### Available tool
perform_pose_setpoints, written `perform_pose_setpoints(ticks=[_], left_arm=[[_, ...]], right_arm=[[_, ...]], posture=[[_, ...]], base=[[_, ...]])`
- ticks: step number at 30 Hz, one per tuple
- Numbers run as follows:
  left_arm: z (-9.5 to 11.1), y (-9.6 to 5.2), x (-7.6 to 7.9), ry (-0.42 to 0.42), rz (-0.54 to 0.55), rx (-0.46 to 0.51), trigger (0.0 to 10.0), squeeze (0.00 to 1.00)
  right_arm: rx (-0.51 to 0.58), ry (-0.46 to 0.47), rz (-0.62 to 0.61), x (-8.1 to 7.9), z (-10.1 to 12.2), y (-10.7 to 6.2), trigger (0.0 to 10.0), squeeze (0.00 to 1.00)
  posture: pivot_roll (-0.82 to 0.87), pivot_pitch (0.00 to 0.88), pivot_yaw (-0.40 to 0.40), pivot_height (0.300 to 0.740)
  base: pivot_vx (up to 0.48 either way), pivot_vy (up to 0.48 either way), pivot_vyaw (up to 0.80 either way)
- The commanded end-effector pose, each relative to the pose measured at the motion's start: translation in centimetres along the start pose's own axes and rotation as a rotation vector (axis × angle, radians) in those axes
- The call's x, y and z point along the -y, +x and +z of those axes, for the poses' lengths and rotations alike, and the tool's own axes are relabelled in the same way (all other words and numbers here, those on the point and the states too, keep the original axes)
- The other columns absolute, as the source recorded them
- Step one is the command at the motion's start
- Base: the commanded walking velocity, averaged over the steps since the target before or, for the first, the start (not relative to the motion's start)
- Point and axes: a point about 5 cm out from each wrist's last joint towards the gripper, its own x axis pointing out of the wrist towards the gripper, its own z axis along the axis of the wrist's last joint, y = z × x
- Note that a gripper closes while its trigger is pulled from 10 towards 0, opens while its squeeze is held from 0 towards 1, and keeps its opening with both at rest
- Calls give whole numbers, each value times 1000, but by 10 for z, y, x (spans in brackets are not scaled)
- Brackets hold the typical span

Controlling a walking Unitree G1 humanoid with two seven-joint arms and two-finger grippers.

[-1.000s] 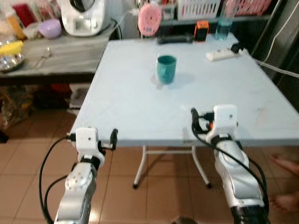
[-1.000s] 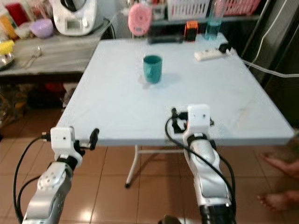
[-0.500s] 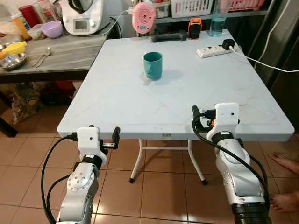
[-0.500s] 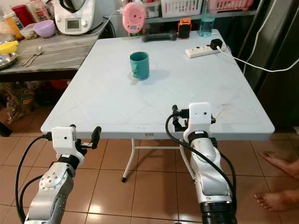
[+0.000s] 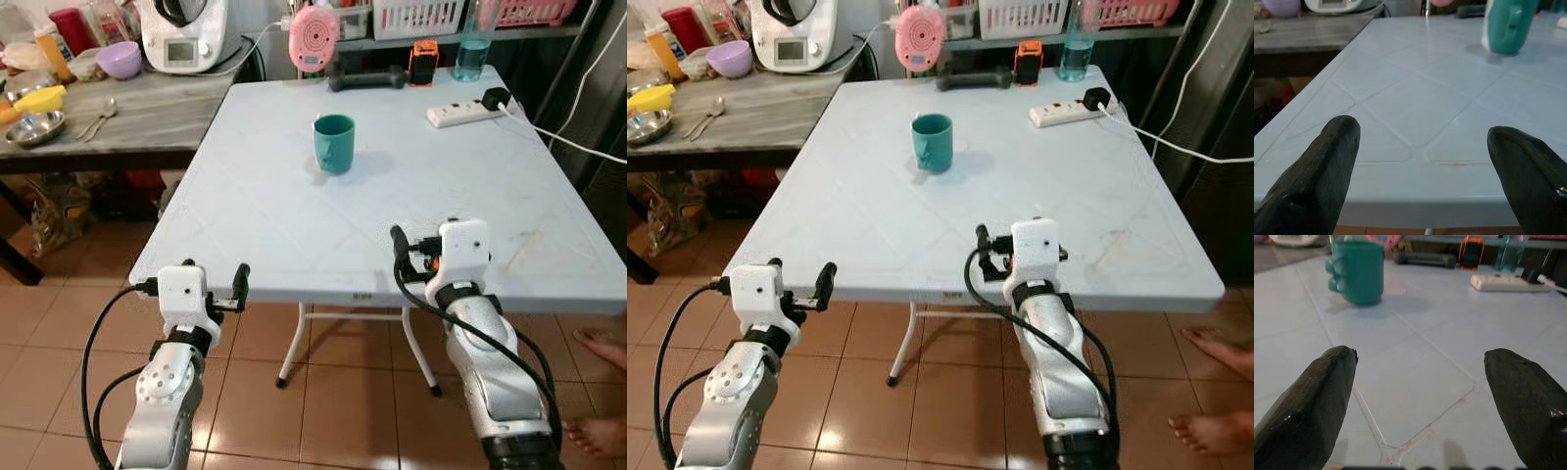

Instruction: Setting the table

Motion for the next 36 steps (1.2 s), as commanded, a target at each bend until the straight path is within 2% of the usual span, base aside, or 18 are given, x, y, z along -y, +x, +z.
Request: perform_pose_setpoints(ticks=[1, 3, 5, 6, 12, 29, 31, 36], left_arm=[[2, -5, -7, 16, 18, 10, 10000, 0], [-2, -12, -10, 20, 26, -4, 10000, 0], [-3, -13, -10, 18, 27, -6, 10000, 0], [-6, -19, -11, 23, 28, -20, 10000, 0], [-10, -27, -18, 31, 50, -45, 10000, 0], [-10, -30, -13, 19, 27, -49, 10000, 0], [-8, -29, -10, -4, 18, -38, 10000, 0], [-6, -27, -9, 1, 23, -35, 10000, 0]], right_arm=[[36, 0, 24, -4, 6, -5, 10000, 0], [20, -18, 23, 3, -2, -22, 10000, 0], [13, -28, 23, 4, -4, -24, 10000, 0], [-10, -42, 17, 8, -10, -33, 10000, 0], [-30, -49, 0, 14, -14, -43, 10000, 0], [8, -99, 7, 10, -4, -45, 10000, 0], [14, -98, 7, 9, -3, -44, 10000, 0], [39, -68, 22, 3, 6, -35, 10000, 0]], posture=[[-186, 110, 119, 740], [-187, 110, 121, 740], [-187, 110, 121, 740], [-192, 112, 124, 740], [-201, 114, 126, 740], [-205, 123, 133, 740], [-205, 123, 133, 740], [-202, 141, 145, 740]], base=[[356, 0, 0], [356, 0, 0], [356, 0, 0], [356, 0, 0], [356, 0, 0], [351, 0, 0], [0, 0, 0], [0, 0, 0]])
